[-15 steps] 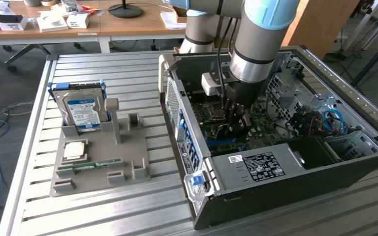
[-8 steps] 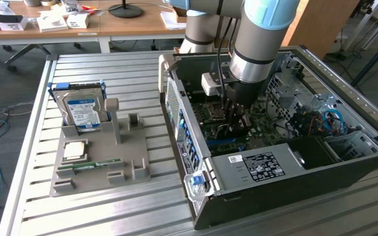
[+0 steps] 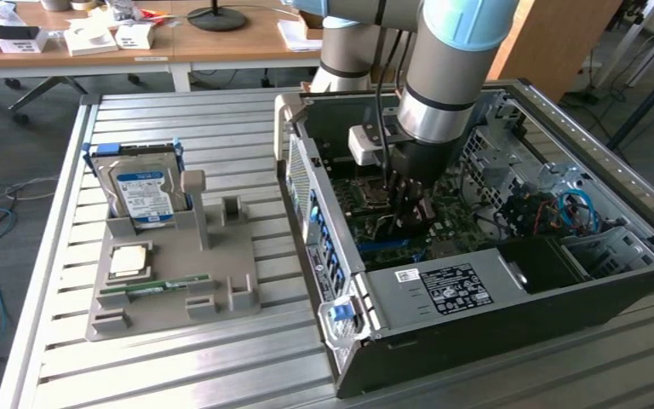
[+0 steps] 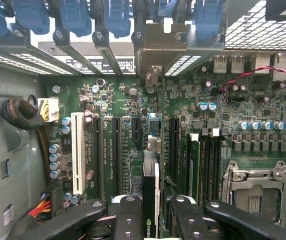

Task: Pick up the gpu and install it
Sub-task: 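Insert the gpu into the slot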

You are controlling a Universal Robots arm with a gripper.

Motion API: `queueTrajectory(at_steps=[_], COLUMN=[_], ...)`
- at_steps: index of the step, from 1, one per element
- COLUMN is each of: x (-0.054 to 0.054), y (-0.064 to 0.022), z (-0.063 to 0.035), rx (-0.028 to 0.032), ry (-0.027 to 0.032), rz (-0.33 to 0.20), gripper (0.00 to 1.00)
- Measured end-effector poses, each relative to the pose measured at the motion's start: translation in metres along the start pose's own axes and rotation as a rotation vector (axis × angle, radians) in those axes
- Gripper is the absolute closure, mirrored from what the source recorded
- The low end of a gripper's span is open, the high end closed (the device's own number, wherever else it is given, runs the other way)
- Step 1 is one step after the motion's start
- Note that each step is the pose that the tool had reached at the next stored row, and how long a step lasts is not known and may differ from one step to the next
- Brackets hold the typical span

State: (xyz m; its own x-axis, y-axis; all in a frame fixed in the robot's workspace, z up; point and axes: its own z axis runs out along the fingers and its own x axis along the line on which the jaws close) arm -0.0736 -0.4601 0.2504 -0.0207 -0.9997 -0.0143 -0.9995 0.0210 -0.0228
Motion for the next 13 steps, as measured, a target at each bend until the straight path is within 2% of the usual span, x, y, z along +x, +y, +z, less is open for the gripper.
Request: queueTrajectory(at_steps=[6, 10, 13], x=[0.0001, -0.0001, 0.0000], y=[0.0000, 0.0001, 0.0001], z=[0.0013, 0.0018, 0.0016], rx=[-0.0001, 0.0003, 0.0000], ry=[0.0004, -0.0026, -0.0018], rz=[0.000, 0.000, 0.000], gripper=[0.74, 0.74, 0.74])
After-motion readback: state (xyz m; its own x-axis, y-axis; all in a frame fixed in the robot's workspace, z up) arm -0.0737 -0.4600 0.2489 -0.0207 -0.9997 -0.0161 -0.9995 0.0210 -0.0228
